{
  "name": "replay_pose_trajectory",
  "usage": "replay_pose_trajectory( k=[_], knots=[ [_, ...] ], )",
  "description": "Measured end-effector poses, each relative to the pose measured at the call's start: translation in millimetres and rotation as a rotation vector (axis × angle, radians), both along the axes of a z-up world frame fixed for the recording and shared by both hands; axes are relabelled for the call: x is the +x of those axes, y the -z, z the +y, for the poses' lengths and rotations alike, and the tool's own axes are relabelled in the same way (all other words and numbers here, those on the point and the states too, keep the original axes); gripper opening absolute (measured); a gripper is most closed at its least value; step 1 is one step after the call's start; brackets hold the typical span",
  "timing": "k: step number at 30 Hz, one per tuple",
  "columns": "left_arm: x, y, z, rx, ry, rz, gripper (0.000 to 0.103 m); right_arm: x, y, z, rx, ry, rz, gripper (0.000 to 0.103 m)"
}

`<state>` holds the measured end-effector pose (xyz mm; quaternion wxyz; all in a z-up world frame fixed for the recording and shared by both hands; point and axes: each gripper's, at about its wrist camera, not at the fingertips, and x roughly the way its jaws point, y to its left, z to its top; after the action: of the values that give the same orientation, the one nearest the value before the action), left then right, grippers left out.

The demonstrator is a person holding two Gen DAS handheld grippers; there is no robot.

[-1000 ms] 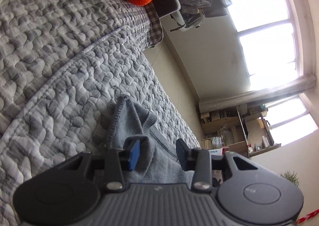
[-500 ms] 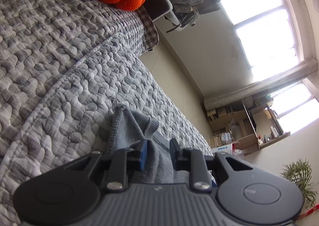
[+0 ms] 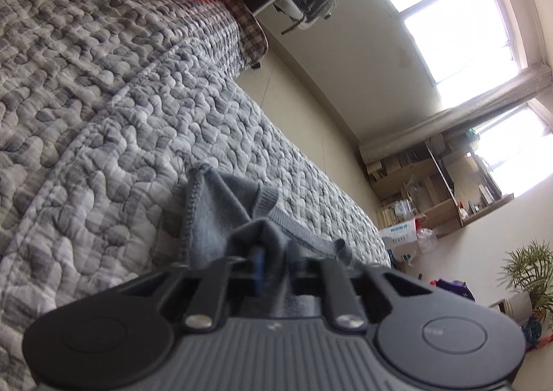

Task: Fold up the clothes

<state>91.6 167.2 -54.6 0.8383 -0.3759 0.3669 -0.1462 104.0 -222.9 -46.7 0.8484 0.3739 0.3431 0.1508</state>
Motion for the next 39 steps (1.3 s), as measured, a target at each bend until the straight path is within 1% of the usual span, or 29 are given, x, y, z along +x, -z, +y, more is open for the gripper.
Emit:
replay_pose_trajectory(
  k=[2,6,9,18,23,27,28,30,33,34,35,37,38,39],
  knots=[
    [-1,-3,1,-0.001,-0.033,-0.033,0.006,-2,-3,2,-0.034,0.026,-0.028,0.009],
    [-2,-7,1,0.001,-0.09,-0.094,0.006,-5,-14,10,-0.099,0.049,-0.113,0.009],
    [5,-8,0,0.02,-0.114,-0.114,0.005,-4,-17,14,-0.129,0.069,-0.154,0.009],
    [32,9,-2,0.054,-0.161,-0.103,0.006,19,-8,14,-0.155,0.135,-0.163,0.008],
    [41,22,-5,0.105,-0.163,-0.095,0.006,31,4,23,-0.244,0.134,-0.134,0.008],
    [41,25,-6,0.12,-0.158,-0.097,0.007,35,9,30,-0.303,0.122,-0.127,0.008],
    [40,25,-6,0.122,-0.161,-0.098,0.01,35,8,30,-0.312,0.12,-0.131,0.008],
    [37,20,-8,0.133,-0.163,-0.101,0.011,33,6,30,-0.32,0.119,-0.139,0.009],
    [30,8,-8,0.125,-0.175,-0.102,0.018,26,1,29,-0.318,0.116,-0.155,0.014],
    [28,6,-11,0.139,-0.175,-0.112,0.023,24,-2,30,-0.326,0.117,-0.16,0.015],
    [27,4,-16,0.16,-0.172,-0.127,0.032,21,-5,31,-0.337,0.118,-0.163,0.016],
    [24,0,-26,0.202,-0.166,-0.157,0.042,15,-12,35,-0.383,0.134,-0.185,0.018],
    [23,-2,-31,0.224,-0.163,-0.172,0.044,12,-14,38,-0.406,0.144,-0.199,0.026],
    [21,-3,-36,0.245,-0.16,-0.187,0.044,10,-16,41,-0.428,0.155,-0.215,0.039]
  ],
)
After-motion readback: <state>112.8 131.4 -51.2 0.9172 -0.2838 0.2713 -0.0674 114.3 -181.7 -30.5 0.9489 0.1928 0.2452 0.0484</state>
